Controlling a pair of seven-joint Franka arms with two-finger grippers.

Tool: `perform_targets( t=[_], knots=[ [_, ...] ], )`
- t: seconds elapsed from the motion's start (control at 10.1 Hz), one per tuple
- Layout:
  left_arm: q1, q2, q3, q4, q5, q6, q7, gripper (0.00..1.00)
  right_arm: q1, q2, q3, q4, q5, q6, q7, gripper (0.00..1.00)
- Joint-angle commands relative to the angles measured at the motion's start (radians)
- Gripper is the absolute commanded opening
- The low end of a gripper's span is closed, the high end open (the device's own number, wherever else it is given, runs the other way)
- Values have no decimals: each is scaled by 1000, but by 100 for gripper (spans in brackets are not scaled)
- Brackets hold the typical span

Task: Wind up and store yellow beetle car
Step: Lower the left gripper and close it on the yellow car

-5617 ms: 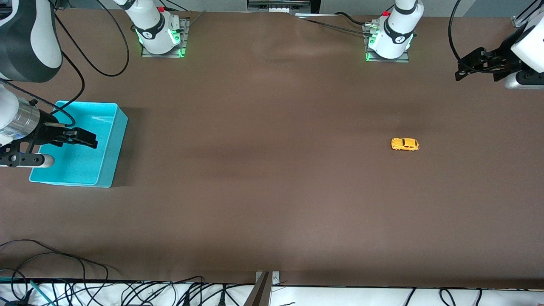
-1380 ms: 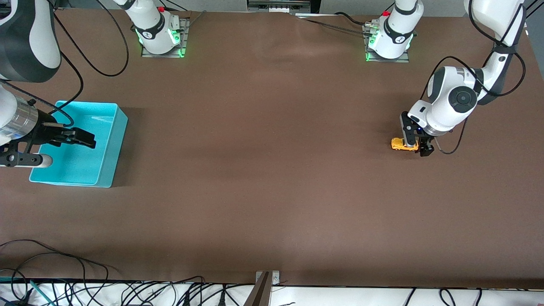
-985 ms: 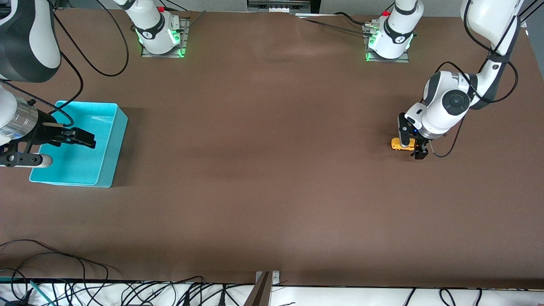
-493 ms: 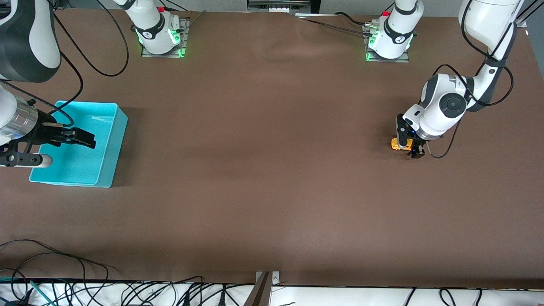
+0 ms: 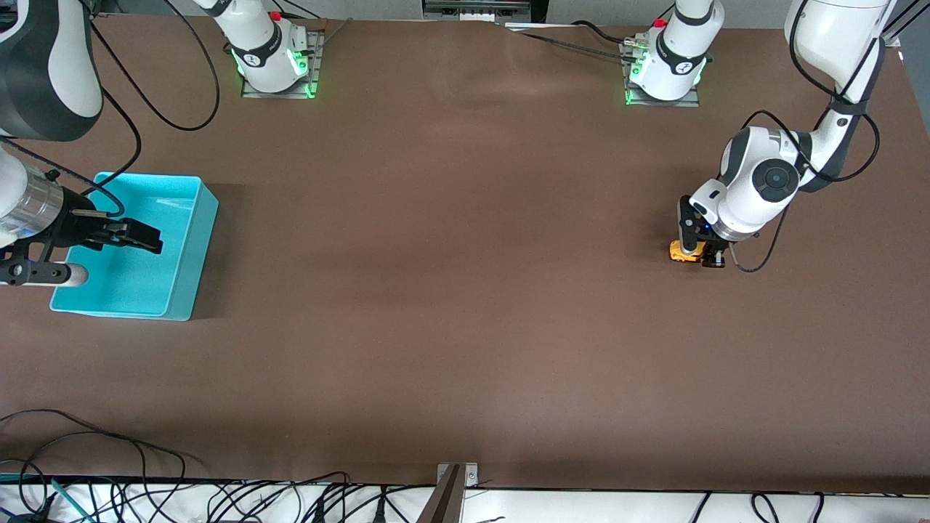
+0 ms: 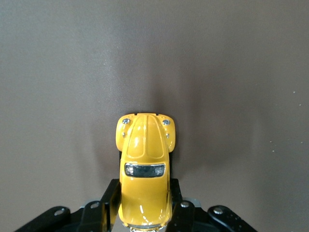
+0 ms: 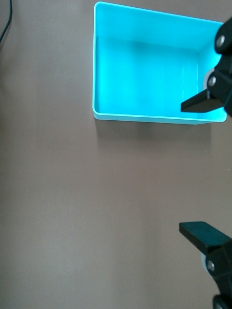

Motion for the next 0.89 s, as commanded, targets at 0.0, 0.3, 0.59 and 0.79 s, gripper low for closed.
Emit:
perform_targets(
  t=[0.0, 0.3, 0.59, 0.79],
  knots=[
    [14, 21, -4, 20, 10, -10, 35, 0, -5, -12, 3, 6, -7, -16, -14, 100],
    [35, 74, -2, 20, 10, -7, 35, 0, -5, -12, 3, 6, -7, -16, -15, 100],
    [99, 122, -2, 53, 16, -2, 119, 0, -5, -12, 1, 6, -6, -18, -15, 100],
    [141, 148, 1, 92, 10, -2, 215, 0, -5, -12, 3, 6, -6, -18, -15, 100]
  ],
)
